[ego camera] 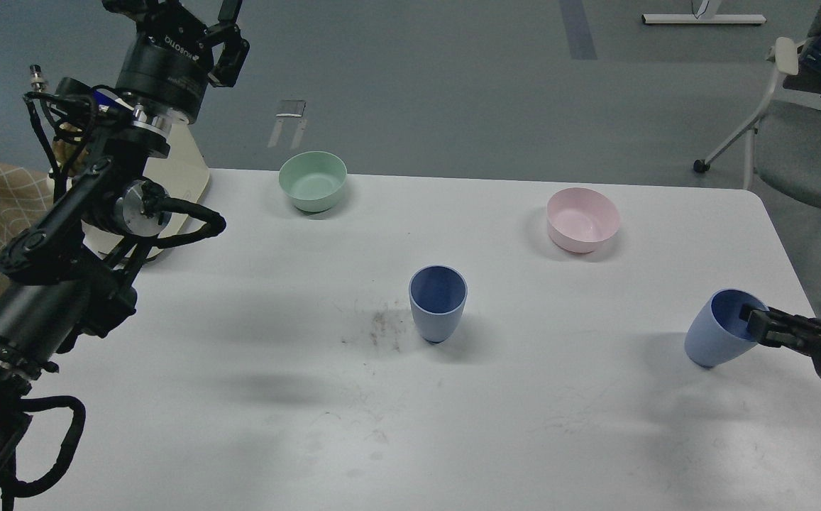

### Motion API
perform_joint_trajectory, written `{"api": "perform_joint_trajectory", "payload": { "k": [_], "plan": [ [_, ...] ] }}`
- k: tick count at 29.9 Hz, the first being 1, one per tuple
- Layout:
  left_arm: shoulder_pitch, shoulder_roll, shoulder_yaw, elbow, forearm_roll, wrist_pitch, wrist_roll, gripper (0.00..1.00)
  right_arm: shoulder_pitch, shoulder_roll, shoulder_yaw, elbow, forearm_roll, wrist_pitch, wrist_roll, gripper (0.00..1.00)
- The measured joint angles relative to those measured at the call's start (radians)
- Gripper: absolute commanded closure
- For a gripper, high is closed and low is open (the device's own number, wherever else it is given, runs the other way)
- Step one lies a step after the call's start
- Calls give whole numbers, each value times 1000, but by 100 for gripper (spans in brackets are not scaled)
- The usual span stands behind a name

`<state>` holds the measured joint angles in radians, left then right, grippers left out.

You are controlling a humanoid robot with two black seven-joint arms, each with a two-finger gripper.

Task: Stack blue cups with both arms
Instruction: 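Grasp and lift the blue cup with the right gripper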

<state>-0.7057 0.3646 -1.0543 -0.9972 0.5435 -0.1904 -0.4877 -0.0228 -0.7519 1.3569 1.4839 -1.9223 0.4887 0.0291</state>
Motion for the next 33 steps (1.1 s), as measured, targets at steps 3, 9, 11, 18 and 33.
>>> {"api": "perform_joint_trajectory", "payload": {
  "k": [3,9,11,18,33],
  "plan": [
    [0,-1,1,0,2,2,0,3,1,-1,-1,0,-11,0,0,100],
    [0,0,5,0,4,5,3,3,7,3,-2,-19,-30,0,3,100],
    [0,0,6,1,4,6,3,3,8,3,-1,-19,-29,0,6,100],
    [0,5,7,1,4,6,3,3,71,12,80,-1,-18,0,17,100],
    [-11,52,5,6,1,-15,42,2,635,215,-181,19,40,0,-3,100]
  ]
}}
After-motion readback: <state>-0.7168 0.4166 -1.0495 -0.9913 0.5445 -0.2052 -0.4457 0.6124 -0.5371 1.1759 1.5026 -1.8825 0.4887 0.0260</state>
